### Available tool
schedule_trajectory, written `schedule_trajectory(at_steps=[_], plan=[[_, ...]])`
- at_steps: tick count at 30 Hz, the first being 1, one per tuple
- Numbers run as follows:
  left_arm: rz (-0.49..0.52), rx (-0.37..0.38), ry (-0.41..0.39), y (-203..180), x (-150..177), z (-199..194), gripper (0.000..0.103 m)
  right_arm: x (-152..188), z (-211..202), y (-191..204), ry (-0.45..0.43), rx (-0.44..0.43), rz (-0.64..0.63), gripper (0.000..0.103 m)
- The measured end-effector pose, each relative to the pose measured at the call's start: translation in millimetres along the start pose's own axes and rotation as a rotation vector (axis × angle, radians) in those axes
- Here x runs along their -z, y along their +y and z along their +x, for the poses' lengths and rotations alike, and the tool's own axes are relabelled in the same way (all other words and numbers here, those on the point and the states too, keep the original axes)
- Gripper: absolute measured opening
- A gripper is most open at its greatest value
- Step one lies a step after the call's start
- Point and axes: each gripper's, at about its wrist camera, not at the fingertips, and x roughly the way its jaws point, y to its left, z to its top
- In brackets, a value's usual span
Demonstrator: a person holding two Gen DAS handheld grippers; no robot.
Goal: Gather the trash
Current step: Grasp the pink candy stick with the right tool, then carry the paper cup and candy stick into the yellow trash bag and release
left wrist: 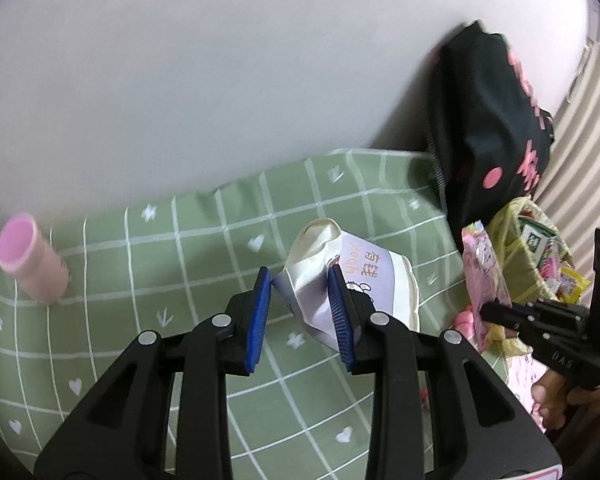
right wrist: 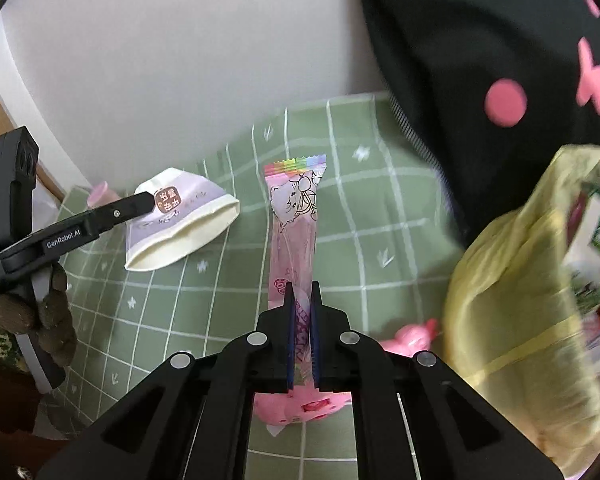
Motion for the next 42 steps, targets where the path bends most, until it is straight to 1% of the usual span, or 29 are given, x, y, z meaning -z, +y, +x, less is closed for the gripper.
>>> schedule_trajectory(at_steps=[5,8,12,14,18,22,24,26,28,29,31,32,33,36,39,42], plan=[[0.1,0.012,-0.066,-35.6,-22.0,-15.2,0.028,-14.0,-45.6,-17.3,-0.108,0.042,-0.006,0.007],[0.142,0.04,-0.105,-57.3,-35.3,-20.8,0.028,-21.2,-67.4,-25.8,-0.166,0.074,-0.006,0.007],[0.19,0.096,-0.138,-88.1,-50.9,-21.4,0.028,-25.3,-105.5,-46.4,-0.243,0.128,0.0,0.007],[0.219,0.136,-0.149,-108.6,-58.5,-19.2,0.028,-24.2,-119.2,-57.0,-0.268,0.153,0.01,0.007],[0.279,0.213,-0.162,-152.3,-70.0,-11.9,0.028,-17.7,-154.9,-94.9,-0.327,0.238,0.064,0.007],[0.344,0.309,-0.147,-205.7,-74.9,3.0,0.028,-8.1,-189.5,-142.3,-0.37,0.333,0.145,0.007],[0.385,0.355,-0.128,-234.1,-73.6,11.7,0.028,-3.1,-203.2,-161.4,-0.383,0.368,0.185,0.007],[0.428,0.422,-0.08,-263.3,-67.9,27.5,0.028,2.1,-208.9,-177.3,-0.385,0.382,0.209,0.007],[0.463,0.468,-0.014,-286.6,-61.1,45.5,0.028,6.9,-210.0,-192.2,-0.373,0.391,0.226,0.007],[0.481,0.487,0.039,-299.4,-55.8,58.6,0.028,8.8,-207.6,-198.0,-0.36,0.389,0.231,0.007],[0.512,0.498,0.116,-318.4,-45.0,80.5,0.028,10.1,-193.8,-204.5,-0.321,0.376,0.231,0.007],[0.541,0.492,0.154,-327.7,-36.4,92.0,0.028,11.3,-185.2,-208.7,-0.294,0.368,0.229,0.007],[0.577,0.467,0.185,-337.1,-27.5,103.8,0.028,11.4,-176.2,-212.5,-0.267,0.357,0.23,0.007],[0.64,0.384,0.228,-348.3,-10.2,123.8,0.028,16.4,-153.8,-218.3,-0.207,0.322,0.234,0.007],[0.637,0.338,0.259,-344.8,-6.6,136.5,0.027,19.2,-130.9,-221.1,-0.156,0.301,0.224,0.007],[0.614,0.327,0.266,-338.2,-9.0,140.9,0.027,21.0,-120.1,-222.4,-0.131,0.285,0.226,0.007]])
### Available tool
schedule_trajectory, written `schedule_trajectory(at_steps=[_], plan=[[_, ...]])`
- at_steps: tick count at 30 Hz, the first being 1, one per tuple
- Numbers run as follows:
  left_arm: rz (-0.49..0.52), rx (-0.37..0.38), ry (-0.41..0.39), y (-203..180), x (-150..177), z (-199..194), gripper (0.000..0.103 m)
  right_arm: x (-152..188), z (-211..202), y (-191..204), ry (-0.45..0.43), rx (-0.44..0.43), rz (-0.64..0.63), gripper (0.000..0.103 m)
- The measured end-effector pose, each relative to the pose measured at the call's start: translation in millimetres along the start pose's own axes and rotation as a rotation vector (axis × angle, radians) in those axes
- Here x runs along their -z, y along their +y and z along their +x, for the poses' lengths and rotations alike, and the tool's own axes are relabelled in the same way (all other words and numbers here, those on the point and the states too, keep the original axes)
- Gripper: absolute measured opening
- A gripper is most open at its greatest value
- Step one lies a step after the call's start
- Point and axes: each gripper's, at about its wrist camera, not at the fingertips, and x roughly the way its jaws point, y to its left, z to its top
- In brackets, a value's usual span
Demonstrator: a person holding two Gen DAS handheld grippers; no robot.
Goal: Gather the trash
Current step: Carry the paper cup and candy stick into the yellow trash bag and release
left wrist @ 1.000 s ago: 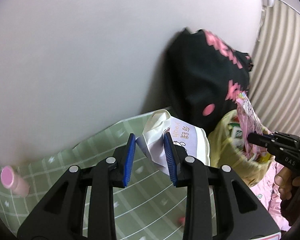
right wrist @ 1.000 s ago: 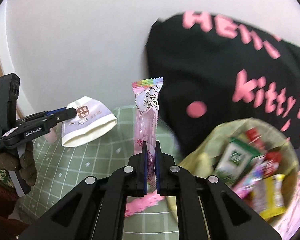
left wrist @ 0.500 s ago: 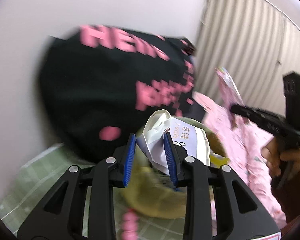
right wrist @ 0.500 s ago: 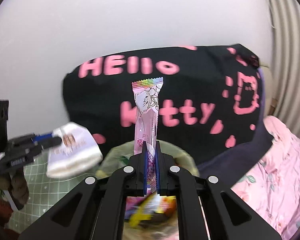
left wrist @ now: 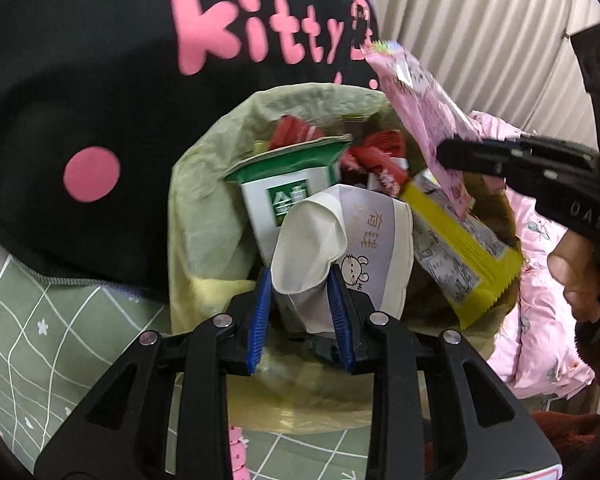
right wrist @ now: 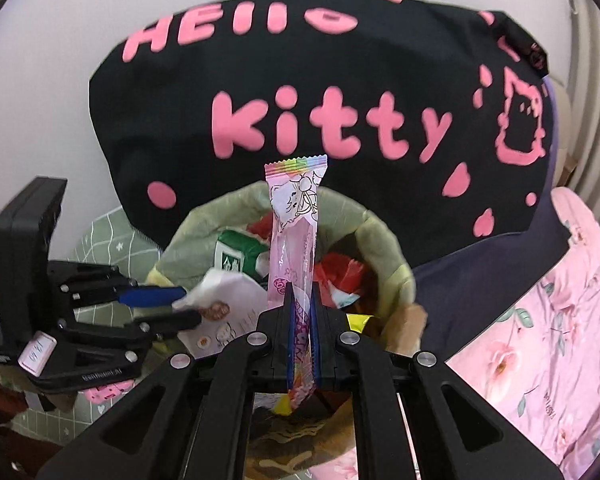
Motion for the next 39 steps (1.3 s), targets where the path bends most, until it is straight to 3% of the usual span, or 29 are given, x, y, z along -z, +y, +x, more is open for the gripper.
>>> schedule_trajectory(at_steps=[12,30,39], plan=[[-0.057,0.044,-0.021,4.4,2.6,-4.9,0.028,11.0,16.1,6.6,0.074,-0.002,0.015,0.007],[-0.098,0.189,-0.067,47.6,7.5,-14.6,0.028,19.0,8.1,29.0,0.073,0.109,0.117,0.007],[-0.075,0.207,-0.096,51.6,8.6,-12.8,0.028,24.1,7.9,29.1,0.063,0.208,0.152,0.008]])
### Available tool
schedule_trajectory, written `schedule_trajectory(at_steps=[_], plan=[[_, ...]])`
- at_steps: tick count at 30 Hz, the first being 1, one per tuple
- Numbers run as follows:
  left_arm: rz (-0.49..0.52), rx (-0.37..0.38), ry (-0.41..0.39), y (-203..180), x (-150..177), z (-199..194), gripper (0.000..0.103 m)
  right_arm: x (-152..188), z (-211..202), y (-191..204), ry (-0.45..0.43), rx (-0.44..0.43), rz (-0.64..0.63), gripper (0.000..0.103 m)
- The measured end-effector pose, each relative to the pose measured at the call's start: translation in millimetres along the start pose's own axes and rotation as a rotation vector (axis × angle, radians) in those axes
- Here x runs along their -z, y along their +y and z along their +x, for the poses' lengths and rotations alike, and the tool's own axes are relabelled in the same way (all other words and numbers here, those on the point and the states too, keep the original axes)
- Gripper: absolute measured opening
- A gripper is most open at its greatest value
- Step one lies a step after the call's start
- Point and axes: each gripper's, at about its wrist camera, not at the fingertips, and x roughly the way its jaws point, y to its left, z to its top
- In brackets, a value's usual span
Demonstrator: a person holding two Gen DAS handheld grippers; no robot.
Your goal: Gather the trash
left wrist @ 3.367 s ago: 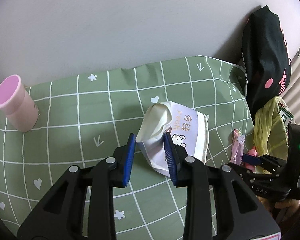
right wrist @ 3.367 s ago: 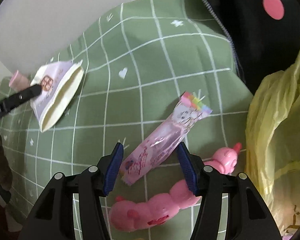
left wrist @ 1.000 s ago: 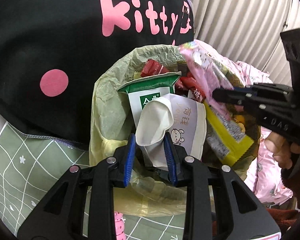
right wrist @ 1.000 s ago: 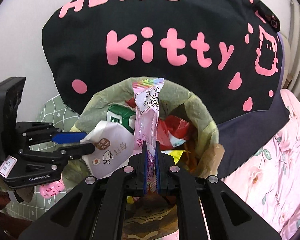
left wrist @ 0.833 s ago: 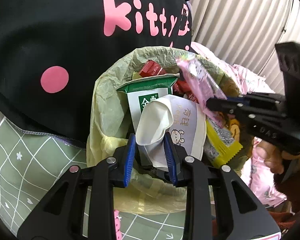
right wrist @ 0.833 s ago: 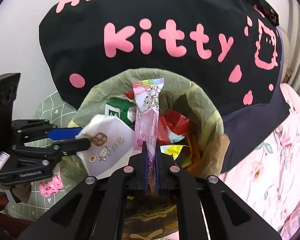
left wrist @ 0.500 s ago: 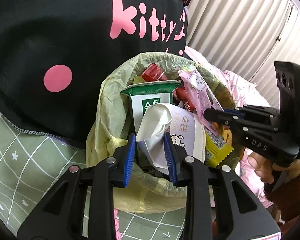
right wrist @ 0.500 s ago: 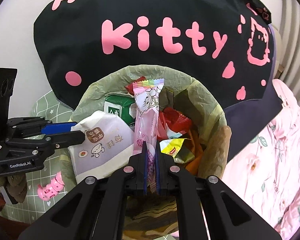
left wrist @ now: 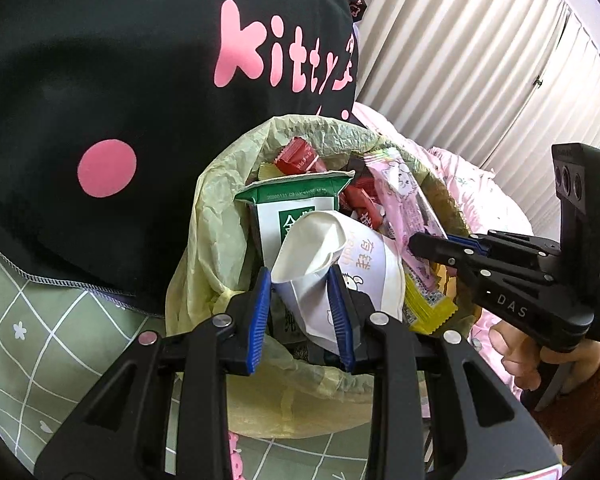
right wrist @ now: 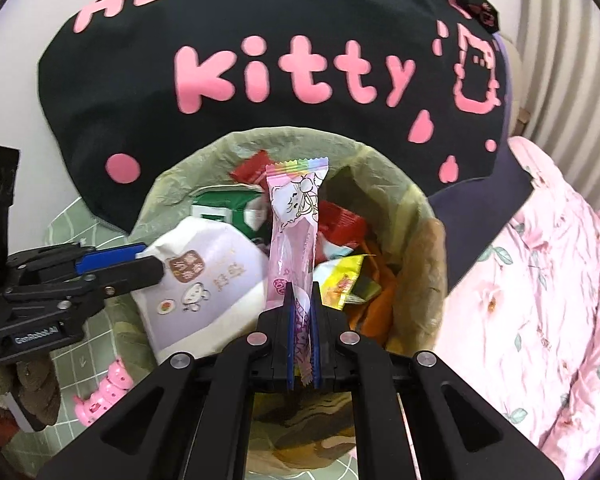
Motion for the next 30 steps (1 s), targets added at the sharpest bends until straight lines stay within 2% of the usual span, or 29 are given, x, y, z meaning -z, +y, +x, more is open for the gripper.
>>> schedule_trajectory(at_steps=[5,7,10,12,16,18,22,24,27,30], plan=[[-0.028,-0.011,-0.029,1.7,3.4,-5.0,0.029,-0.3,-2.2,0.8,-0.014,0.002,-0.021,0.009],[-0.051,-0.013,-0.036,2.7,4.6,-7.6,0.031,0.9,-4.2,0.0,-0.03,0.01,-0.021,0.018],[-0.088,-0.002,-0.049,4.0,6.3,-19.2,0.042,3.1,-9.3,-4.4,-0.053,-0.029,-0.001,0.032],[-0.094,-0.008,-0.073,0.2,8.4,-31.6,0.052,5.1,-13.7,-6.6,-0.069,-0.031,-0.006,0.034],[-0.13,-0.061,-0.115,-6.4,19.5,-58.2,0.063,10.6,-29.3,-9.6,-0.118,-0.046,-0.006,0.036],[-0.17,-0.127,-0.146,-11.0,35.7,-79.0,0.073,15.6,-39.3,-8.4,-0.143,-0.078,-0.005,0.036],[-0.216,-0.257,-0.182,-25.3,78.2,-115.8,0.075,34.4,-57.9,6.5,-0.158,-0.182,-0.039,0.036],[-0.238,-0.317,-0.181,-31.5,96.3,-128.6,0.083,46.2,-66.9,16.6,-0.161,-0.233,-0.064,0.036],[-0.286,-0.428,-0.2,-46.9,135.1,-156.2,0.084,66.9,-80.7,35.0,-0.157,-0.304,-0.105,0.036],[-0.31,-0.531,-0.213,-58.5,167.3,-179.1,0.084,84.9,-93.4,51.6,-0.162,-0.341,-0.143,0.036]])
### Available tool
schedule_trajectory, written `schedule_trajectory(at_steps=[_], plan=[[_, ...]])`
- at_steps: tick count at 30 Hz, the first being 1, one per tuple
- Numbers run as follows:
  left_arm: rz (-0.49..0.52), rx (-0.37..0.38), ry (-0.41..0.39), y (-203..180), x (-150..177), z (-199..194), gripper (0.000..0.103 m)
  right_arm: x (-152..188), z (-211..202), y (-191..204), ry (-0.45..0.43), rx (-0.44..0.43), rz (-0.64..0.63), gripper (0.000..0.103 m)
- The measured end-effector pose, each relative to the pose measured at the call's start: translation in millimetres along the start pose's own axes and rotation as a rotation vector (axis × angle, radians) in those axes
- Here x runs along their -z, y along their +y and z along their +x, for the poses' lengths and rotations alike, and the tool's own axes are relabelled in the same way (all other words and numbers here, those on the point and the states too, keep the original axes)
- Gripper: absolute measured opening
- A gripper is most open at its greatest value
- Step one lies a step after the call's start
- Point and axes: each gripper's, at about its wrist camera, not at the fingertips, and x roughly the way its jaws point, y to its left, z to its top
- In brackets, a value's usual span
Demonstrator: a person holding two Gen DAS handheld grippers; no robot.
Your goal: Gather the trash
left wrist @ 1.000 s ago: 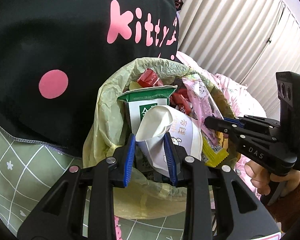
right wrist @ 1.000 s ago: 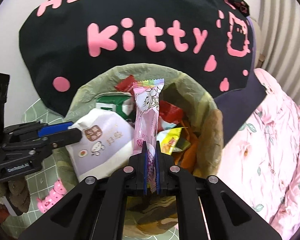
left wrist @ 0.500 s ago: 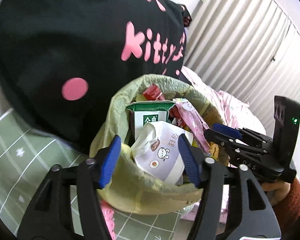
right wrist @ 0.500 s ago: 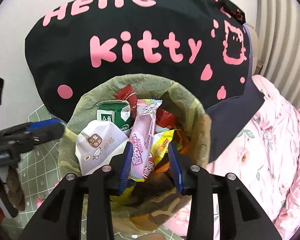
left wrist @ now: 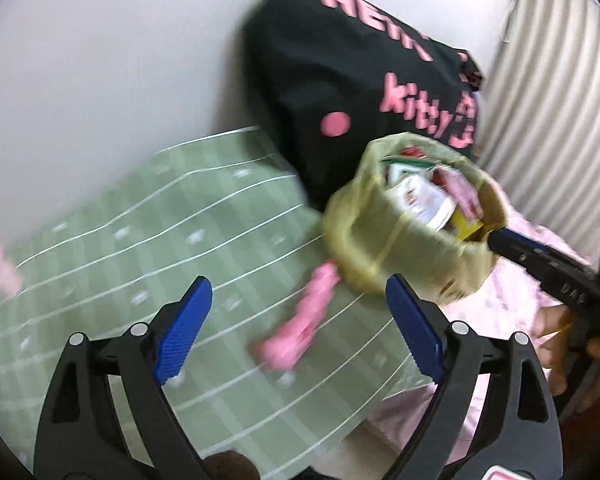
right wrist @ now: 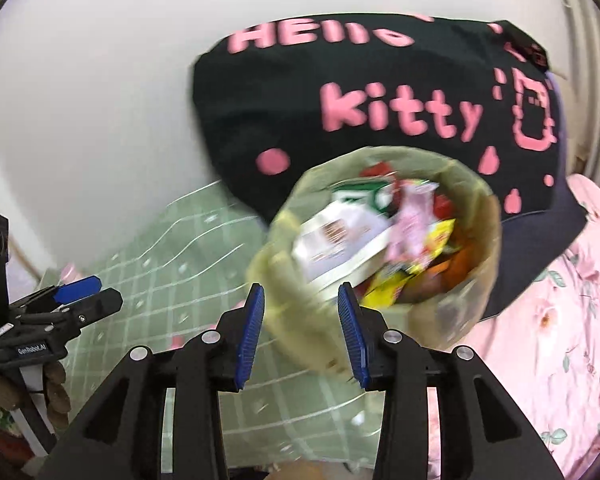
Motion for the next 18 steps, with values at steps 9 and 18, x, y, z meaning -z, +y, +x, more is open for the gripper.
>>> schedule_trajectory(at_steps=[9,18], plan=[[-0.041,-0.187,-0.124,1.7,34.6,-58.8,0.084,29.5,-34.6,47.2,-0.049,-0.038,-0.087,0.036],[-0.064,-0.256,-0.156,-9.6,50.0,-87.3,0.084,40.0,-53.7,65.7,-0.06,-0.041,-0.129,0.036]])
